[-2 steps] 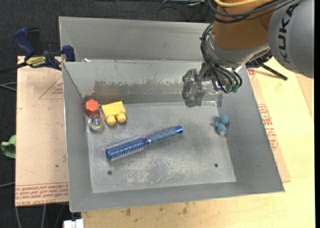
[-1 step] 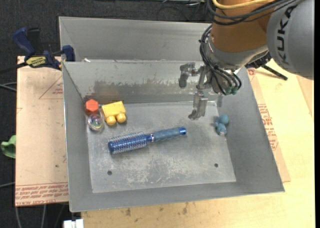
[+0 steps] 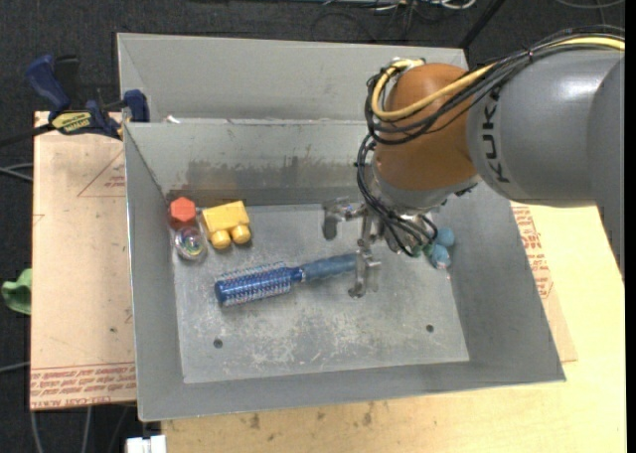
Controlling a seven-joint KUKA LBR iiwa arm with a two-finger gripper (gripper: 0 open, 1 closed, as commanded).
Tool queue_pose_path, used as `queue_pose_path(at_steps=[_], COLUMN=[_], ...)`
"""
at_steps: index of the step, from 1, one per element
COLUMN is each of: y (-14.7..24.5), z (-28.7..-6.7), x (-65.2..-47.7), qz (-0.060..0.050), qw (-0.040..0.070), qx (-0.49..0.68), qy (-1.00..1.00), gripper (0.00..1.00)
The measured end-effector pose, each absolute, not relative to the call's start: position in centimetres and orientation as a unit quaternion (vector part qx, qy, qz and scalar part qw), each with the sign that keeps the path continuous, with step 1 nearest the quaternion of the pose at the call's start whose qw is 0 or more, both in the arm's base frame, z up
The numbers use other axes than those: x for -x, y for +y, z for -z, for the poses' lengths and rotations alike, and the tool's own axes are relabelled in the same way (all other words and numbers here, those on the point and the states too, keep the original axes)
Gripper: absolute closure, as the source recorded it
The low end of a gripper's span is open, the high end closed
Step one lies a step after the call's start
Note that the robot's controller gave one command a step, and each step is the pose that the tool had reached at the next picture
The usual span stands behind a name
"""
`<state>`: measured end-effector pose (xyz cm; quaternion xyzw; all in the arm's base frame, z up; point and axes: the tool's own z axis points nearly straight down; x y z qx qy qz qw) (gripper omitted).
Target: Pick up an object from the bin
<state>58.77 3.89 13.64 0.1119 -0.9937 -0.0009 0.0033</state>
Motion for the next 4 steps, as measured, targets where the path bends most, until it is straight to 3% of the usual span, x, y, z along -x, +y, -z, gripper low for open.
queue_pose_path(at_steps=[1,2,3,4], y=[4.7,4.7,-0.8,0.7], z=[-6.6,-7.1,-7.1,-21.2], x=[-61.1,-61.3,-58.0,-57.6], qz=[0.001,0.001,0.0,-0.001], qw=[0.002,-0.001,-0.002,-0.005], qx=[-0.074,-0.074,-0.204,-0.216], qy=[-0.997,-0.997,-0.979,-0.976], gripper=[0.0,1.0,1.0,1.0])
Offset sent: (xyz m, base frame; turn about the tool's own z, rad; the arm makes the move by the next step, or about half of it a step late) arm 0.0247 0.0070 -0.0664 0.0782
